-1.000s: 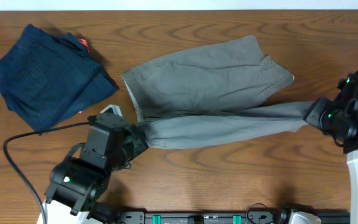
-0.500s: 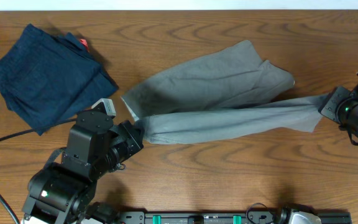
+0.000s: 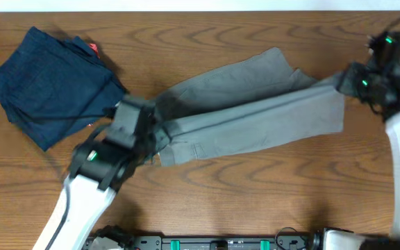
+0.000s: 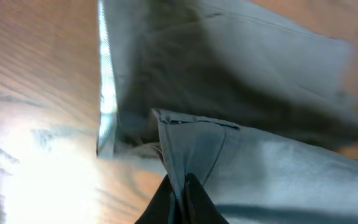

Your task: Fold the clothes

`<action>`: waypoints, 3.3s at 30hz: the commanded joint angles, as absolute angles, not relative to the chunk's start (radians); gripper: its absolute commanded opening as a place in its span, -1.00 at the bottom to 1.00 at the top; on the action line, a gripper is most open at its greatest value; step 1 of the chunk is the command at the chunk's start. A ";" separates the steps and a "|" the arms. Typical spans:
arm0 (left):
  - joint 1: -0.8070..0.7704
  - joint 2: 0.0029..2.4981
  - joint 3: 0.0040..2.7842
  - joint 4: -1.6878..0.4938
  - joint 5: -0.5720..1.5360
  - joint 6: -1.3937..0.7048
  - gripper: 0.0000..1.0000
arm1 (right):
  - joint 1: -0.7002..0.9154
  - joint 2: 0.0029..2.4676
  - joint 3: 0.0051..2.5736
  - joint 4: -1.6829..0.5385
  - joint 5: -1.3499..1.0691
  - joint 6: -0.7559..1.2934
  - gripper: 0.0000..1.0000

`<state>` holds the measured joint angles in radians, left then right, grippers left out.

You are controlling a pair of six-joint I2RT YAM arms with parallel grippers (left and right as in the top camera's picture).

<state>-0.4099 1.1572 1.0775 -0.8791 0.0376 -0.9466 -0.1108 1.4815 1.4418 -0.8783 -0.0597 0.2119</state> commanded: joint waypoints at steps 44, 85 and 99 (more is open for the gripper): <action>-0.141 1.757 1.083 -0.558 0.109 -0.887 0.87 | 0.025 2.014 1.305 -0.647 0.131 0.178 0.12; -0.096 1.349 1.308 -0.875 0.355 -0.476 -0.87 | 0.648 2.159 1.313 -0.487 -0.515 0.182 -0.53; -0.096 1.347 1.262 -1.020 0.098 -0.476 -0.26 | 0.562 2.154 1.329 -0.656 -0.275 0.276 -0.27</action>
<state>-0.0998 1.3483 1.2774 -1.0161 0.1814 -0.4797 0.6357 2.0979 1.3701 -0.6079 -0.4549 0.2577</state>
